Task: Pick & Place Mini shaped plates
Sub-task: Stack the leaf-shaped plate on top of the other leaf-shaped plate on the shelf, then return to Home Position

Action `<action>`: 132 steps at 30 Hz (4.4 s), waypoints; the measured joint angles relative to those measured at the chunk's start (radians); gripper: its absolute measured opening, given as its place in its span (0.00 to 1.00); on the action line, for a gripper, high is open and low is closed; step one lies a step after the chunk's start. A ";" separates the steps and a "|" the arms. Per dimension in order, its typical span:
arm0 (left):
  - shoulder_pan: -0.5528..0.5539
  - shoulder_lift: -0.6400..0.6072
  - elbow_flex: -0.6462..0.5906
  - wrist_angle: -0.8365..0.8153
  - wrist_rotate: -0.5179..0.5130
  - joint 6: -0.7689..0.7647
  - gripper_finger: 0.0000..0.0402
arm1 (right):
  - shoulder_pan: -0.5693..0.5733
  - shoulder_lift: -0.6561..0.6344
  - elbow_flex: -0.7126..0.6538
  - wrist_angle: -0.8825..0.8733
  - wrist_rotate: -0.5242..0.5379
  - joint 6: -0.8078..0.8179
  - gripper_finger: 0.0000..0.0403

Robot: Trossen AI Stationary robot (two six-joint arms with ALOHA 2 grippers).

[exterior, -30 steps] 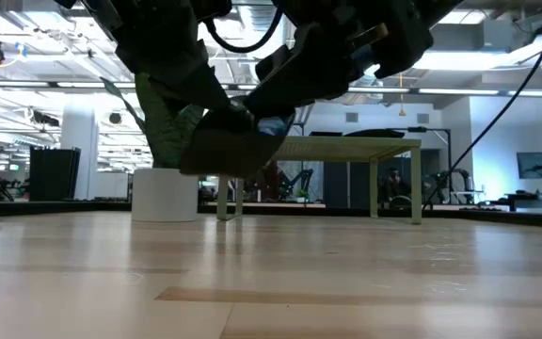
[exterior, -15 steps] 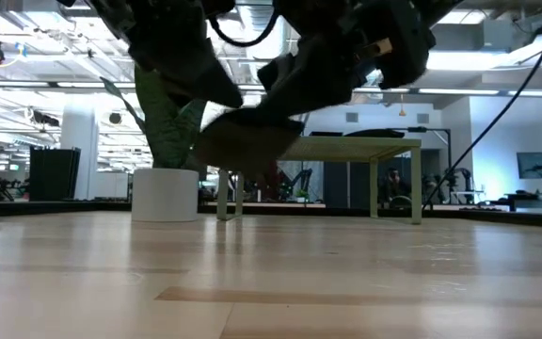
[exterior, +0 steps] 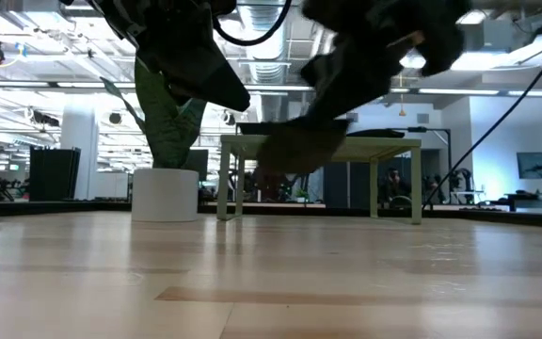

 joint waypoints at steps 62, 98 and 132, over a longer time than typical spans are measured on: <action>0.068 0.002 -0.001 0.019 0.002 -0.025 0.13 | -0.687 -0.485 -0.087 -0.458 0.086 -0.644 0.03; 0.069 -0.187 -0.001 -0.051 -0.086 0.063 0.13 | -0.187 -0.666 0.142 -0.868 0.373 -0.007 0.29; -0.083 -1.295 -0.908 0.405 -0.154 0.370 0.13 | 0.167 -1.673 -0.880 0.005 0.456 0.186 0.30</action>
